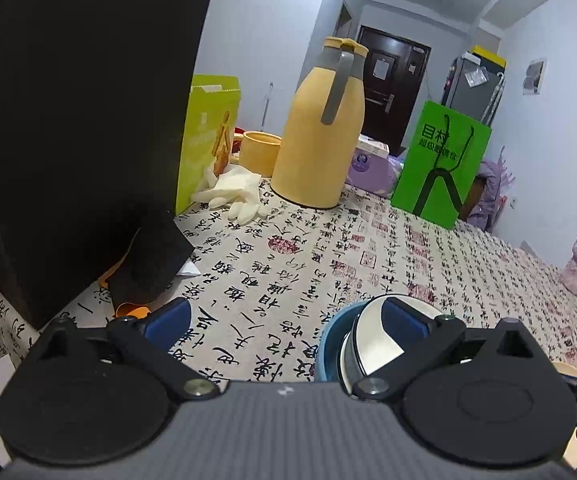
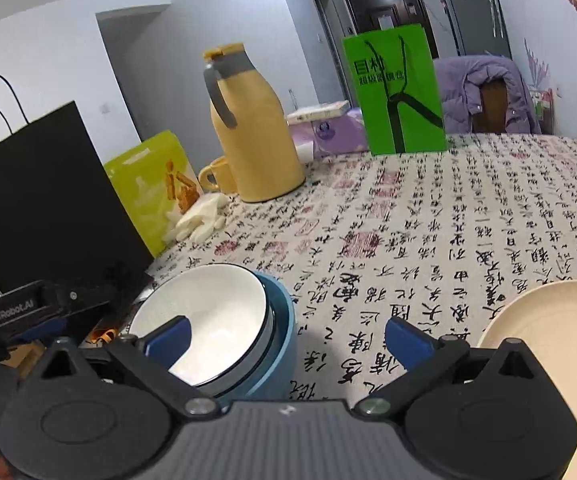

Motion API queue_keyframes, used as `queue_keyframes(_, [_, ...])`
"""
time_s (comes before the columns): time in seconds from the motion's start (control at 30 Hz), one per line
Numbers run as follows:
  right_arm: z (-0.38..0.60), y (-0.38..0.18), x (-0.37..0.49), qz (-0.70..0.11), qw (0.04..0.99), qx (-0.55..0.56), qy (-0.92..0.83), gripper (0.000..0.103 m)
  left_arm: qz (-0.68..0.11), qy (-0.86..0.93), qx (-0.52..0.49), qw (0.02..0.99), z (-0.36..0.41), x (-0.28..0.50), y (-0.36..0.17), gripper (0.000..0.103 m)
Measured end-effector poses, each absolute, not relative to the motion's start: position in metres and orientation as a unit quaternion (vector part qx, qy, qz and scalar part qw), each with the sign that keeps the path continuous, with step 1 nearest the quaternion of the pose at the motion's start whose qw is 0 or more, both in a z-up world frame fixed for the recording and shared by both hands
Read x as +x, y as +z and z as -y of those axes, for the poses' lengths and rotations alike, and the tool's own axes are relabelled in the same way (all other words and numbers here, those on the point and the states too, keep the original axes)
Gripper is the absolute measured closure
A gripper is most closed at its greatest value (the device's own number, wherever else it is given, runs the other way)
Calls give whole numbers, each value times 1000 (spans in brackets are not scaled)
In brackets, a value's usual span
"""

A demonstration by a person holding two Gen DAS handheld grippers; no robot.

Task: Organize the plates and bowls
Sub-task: 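Move both open grippers onto opposite sides of the blue bowl rim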

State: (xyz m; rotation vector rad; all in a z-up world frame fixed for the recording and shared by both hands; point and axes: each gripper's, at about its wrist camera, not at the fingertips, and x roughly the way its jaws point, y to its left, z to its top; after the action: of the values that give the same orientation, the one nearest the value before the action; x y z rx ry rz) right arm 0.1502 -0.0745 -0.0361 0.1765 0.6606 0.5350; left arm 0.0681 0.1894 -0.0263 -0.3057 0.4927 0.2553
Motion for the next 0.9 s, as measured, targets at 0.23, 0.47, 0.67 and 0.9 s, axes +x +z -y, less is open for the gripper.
queue_keyframes(0.23, [57,-45,164,-349,897,81,257,0,-267,117,-157,944,-198,84,-37,0])
queue_keyframes(0.47, [41,-55,174,-380,885,77,258,0,-292,96,-152,939,-197,98,-43,0])
queue_keyframes(0.67, [30,-62,183,-400,879,73,250,0,-309,89,-155,934,-198,105,-53,0])
queue_keyframes(0.9, [24,-69,187,-415,873,73,247,0,-325,81,-173,926,-206,111,-61,0])
